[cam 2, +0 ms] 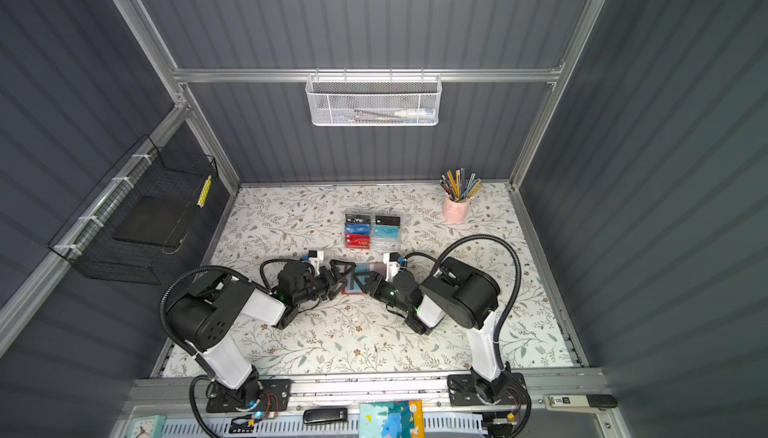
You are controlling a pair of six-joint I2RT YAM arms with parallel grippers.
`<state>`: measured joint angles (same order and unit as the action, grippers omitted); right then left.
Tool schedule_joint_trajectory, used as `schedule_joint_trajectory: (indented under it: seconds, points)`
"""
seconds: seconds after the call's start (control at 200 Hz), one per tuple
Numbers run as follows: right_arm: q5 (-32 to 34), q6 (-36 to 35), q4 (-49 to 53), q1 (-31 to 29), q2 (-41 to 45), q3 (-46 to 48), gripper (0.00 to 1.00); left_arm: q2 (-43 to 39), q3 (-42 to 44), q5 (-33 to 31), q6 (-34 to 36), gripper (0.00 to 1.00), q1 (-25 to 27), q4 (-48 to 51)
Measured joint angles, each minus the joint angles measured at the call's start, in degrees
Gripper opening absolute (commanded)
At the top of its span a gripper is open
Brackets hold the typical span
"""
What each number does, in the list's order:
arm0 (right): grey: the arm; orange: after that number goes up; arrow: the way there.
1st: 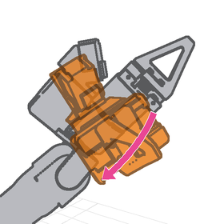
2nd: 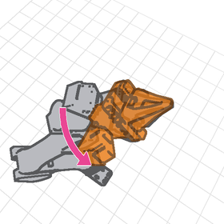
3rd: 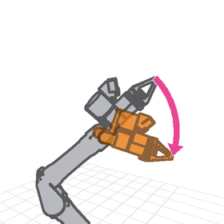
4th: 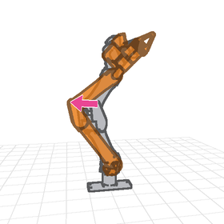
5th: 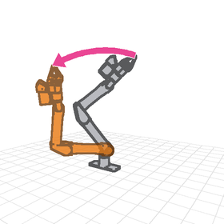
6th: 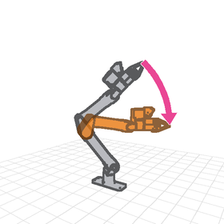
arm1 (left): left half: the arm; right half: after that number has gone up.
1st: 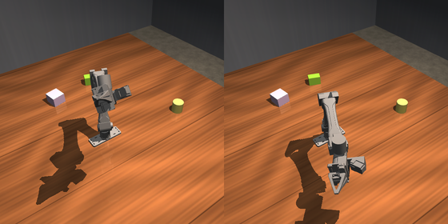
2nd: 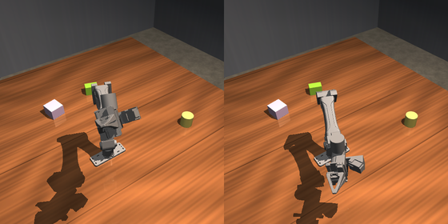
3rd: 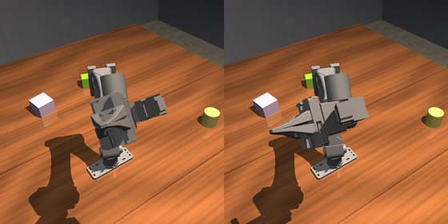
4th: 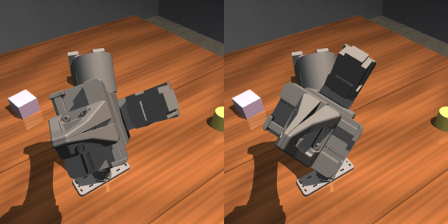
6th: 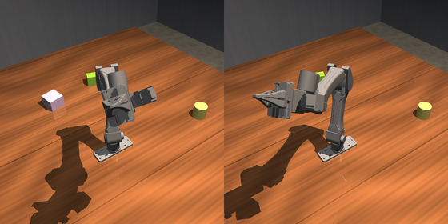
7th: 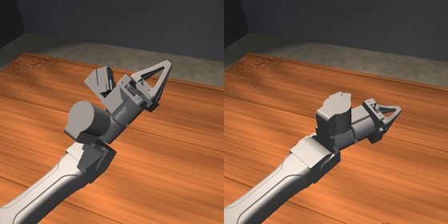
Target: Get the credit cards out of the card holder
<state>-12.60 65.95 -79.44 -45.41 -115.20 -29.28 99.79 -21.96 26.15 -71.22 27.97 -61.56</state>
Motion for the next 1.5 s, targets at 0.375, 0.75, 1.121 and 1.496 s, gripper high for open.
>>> schedule_joint_trajectory:
  seconds: [0.375, 0.75, 1.121, 1.496]
  points:
    - [-1.7, -0.6, -0.3, 0.5, -0.7, -0.2, 0.65, 0.1, 0.0, 0.0, 0.0, 1.0, 0.0, 0.0]
    - [-7.0, -3.7, 5.7, 0.8, -0.6, -3.6, 0.63, 0.1, 0.0, 0.0, 0.0, 1.0, 0.0, 0.0]
    - [-10.9, -4.5, 8.3, 1.8, -0.4, -4.6, 0.58, 0.5, 0.2, 0.0, -0.1, 1.0, 0.0, -1.0]
    - [-15.4, -5.4, 10.6, 6.0, 1.6, -2.9, 0.5, 1.7, 0.2, 1.1, -0.7, 1.0, 0.2, -3.0]
